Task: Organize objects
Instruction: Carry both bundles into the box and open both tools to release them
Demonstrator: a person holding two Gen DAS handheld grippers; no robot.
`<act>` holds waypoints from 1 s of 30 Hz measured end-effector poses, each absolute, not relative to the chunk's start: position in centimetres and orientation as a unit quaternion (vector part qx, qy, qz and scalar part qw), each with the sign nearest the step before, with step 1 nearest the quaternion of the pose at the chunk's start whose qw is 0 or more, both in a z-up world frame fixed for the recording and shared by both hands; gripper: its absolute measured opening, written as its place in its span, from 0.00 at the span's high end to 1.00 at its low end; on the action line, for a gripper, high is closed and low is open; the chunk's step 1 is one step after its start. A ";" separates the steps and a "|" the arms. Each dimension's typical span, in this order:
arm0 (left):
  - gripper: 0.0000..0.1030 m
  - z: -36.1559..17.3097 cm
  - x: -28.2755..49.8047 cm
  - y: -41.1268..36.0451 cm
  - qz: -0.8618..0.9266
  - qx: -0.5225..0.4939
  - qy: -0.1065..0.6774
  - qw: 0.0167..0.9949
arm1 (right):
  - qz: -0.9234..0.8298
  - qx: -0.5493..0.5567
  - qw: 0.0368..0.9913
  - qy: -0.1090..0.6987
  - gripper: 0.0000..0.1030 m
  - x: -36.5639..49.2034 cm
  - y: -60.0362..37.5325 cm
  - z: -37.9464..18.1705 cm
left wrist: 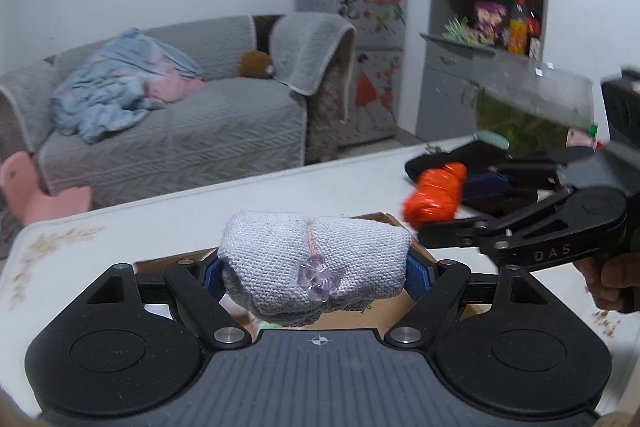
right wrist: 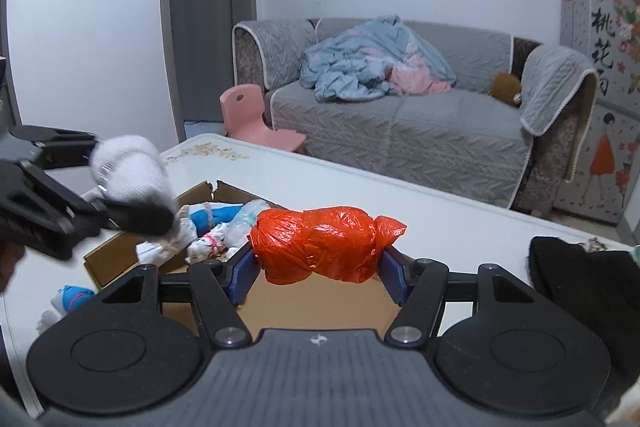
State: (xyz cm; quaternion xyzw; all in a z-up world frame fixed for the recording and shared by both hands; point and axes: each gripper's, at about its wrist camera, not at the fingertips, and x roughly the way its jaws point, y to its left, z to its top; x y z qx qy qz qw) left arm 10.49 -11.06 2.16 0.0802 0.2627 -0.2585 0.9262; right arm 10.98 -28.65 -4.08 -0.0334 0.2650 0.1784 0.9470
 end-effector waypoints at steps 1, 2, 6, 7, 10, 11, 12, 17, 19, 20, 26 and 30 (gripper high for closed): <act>0.18 1.6 11.3 -11.7 -0.263 0.085 0.267 0.923 | 0.179 -0.032 0.945 0.271 0.42 11.5 -28.7 -4.3; 0.18 1.0 12.2 -12.3 -0.268 0.090 0.273 0.920 | 0.180 -0.031 0.943 0.278 0.42 12.3 -28.8 -4.7; 0.18 -1.7 15.3 -13.7 -0.279 0.118 0.298 0.905 | 0.179 -0.061 0.933 0.306 0.42 14.4 -28.8 -6.2; 0.18 -2.3 15.7 -13.7 -0.282 0.125 0.303 0.902 | 0.182 -0.064 0.930 0.314 0.42 14.8 -29.0 -6.5; 0.18 -4.1 17.1 -14.0 -0.284 0.149 0.315 0.893 | 0.189 -0.069 0.921 0.335 0.42 16.2 -29.8 -7.4; 0.18 -4.6 17.6 -14.1 -0.284 0.151 0.320 0.891 | 0.190 -0.073 0.918 0.340 0.42 16.6 -29.9 -7.7; 0.18 -4.9 17.9 -14.2 -0.286 0.152 0.322 0.889 | 0.192 -0.077 0.916 0.344 0.42 16.9 -29.8 -8.0; 0.18 -5.2 18.5 -15.3 -0.305 0.203 0.301 0.880 | 0.215 -0.130 0.900 0.355 0.42 17.4 -28.9 -8.9; 0.18 -5.8 18.7 -16.1 -0.313 0.231 0.300 0.871 | 0.220 -0.156 0.893 0.359 0.42 17.5 -28.6 -9.1; 0.18 -6.1 19.0 -16.3 -0.318 0.239 0.303 0.866 | 0.223 -0.172 0.888 0.363 0.42 17.6 -28.3 -9.3; 0.17 -7.6 19.7 -17.4 -0.339 0.274 0.313 0.844 | 0.231 -0.253 0.862 0.372 0.42 17.9 -26.7 -9.8; 0.15 -8.3 19.9 -17.7 -0.341 0.288 0.318 0.836 | 0.236 -0.275 0.852 0.377 0.41 17.9 -26.2 -10.2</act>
